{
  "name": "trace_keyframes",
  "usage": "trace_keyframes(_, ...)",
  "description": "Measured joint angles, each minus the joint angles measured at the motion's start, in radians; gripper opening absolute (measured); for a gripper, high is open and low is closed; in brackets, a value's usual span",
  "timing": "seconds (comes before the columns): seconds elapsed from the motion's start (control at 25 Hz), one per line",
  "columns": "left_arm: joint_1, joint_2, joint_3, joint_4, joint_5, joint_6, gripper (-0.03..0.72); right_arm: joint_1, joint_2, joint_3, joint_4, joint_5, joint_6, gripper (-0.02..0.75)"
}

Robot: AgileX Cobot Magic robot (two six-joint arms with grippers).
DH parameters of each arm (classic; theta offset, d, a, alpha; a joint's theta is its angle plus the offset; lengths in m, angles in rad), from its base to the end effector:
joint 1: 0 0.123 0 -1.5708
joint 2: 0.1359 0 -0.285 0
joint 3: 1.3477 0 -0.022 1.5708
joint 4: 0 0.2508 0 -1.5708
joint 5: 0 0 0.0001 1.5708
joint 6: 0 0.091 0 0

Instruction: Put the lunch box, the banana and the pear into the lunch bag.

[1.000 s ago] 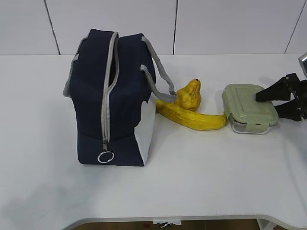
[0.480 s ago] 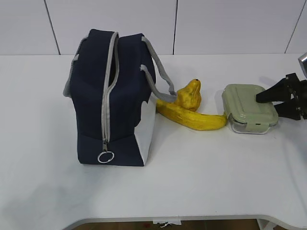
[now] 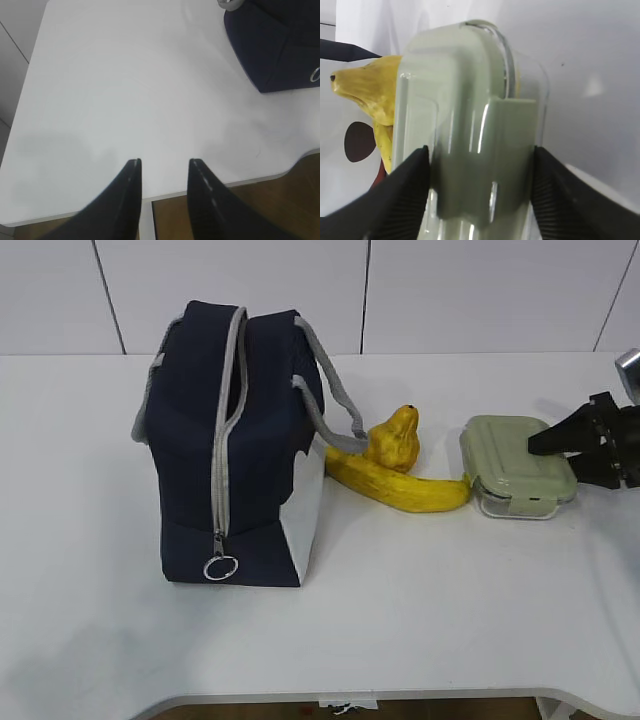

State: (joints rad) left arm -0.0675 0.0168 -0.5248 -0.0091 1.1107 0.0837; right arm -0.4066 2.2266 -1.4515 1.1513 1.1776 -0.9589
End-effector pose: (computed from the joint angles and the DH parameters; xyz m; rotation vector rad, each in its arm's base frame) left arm -0.0073 -0.0003 0.2802 0.1583 2.0802 -0.0011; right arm 0.4121 -0.0938 0.1325 0.1211 2.4465 1.2302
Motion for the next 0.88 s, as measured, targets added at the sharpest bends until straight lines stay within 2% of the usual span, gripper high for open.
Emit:
trace_keyframes(0.28,0.000,0.000,0.000,0.001,0.000,0.000,0.239,0.004,0.000,0.000,0.015,-0.001,0.002,0.403)
trace_keyframes(0.72,0.000,0.000,0.000,0.009,0.000,0.000,0.239,0.004,0.000,0.000,0.011,0.001,0.032,0.363)
trace_keyframes(0.88,0.000,0.000,0.000,0.009,0.000,0.000,0.240,0.004,-0.002,0.000,-0.019,0.005,0.129,0.363)
